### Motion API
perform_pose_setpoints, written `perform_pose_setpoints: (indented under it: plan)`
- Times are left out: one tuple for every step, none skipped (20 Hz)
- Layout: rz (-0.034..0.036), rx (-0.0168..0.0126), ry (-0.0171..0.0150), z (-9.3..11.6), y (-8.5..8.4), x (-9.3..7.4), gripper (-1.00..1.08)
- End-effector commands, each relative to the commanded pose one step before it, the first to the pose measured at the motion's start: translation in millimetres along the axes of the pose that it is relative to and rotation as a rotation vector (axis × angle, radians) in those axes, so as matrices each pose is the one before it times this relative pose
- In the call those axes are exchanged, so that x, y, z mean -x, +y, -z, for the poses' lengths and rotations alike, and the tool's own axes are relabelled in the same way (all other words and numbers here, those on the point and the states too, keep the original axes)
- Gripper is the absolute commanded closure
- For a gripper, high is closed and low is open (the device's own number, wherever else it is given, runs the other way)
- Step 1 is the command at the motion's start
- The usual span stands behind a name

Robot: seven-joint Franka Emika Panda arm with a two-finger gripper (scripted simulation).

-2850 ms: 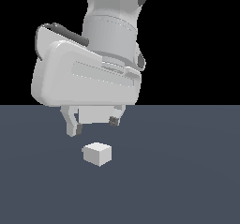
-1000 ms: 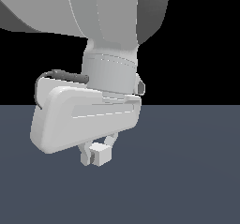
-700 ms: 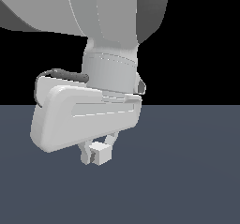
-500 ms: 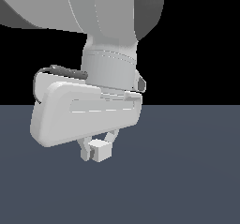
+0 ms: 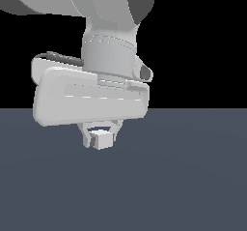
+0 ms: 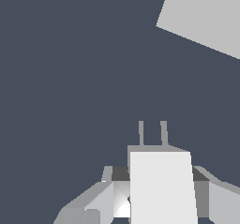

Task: Plug the charger into the wall socket.

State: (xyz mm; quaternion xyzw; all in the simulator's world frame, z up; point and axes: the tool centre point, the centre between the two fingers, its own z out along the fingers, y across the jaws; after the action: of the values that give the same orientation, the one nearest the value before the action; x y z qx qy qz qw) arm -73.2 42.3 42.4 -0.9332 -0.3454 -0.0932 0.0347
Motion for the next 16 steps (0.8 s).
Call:
perform_pose_setpoints:
  plan:
    - [-0.06384,0.01253,0.00177,8.06,1.89,-4.63,1.08]
    - [-0.02618,0.00514,0.00030,3.22,0.81,-1.78,1.08]
    - [-0.02574,0.00507,0.00025,3.16,0.81,-1.75,1.08]
    - [-0.02532,0.00501,0.00019,3.10,0.81,-1.71,1.08]
    - [-0.02490,0.00494,0.00013,3.04,0.81,-1.67,1.08]
    - [-0.02449,0.00489,0.00007,2.98,0.81,-1.63,1.08]
    - [-0.02410,0.00484,0.00001,2.93,0.81,-1.60,1.08]
    - [-0.02337,0.00472,-0.00005,2.83,0.80,-1.54,1.08]
    - [-0.02188,0.00444,-0.00010,2.64,0.76,-1.43,1.08]
    - [-0.02041,0.00417,-0.00014,2.46,0.72,-1.33,1.08]
    - [-0.01900,0.00391,-0.00019,2.28,0.68,-1.23,1.08]
    - [-0.01762,0.00365,-0.00023,2.11,0.64,-1.13,1.08]
    - [-0.01631,0.00340,-0.00026,1.94,0.61,-1.04,1.08]
    - [-0.01507,0.00317,-0.00028,1.79,0.57,-0.95,1.08]
    - [-0.01385,0.00293,-0.00029,1.64,0.53,-0.87,1.08]
    - [-0.01265,0.00269,-0.00029,1.49,0.49,-0.79,1.08]
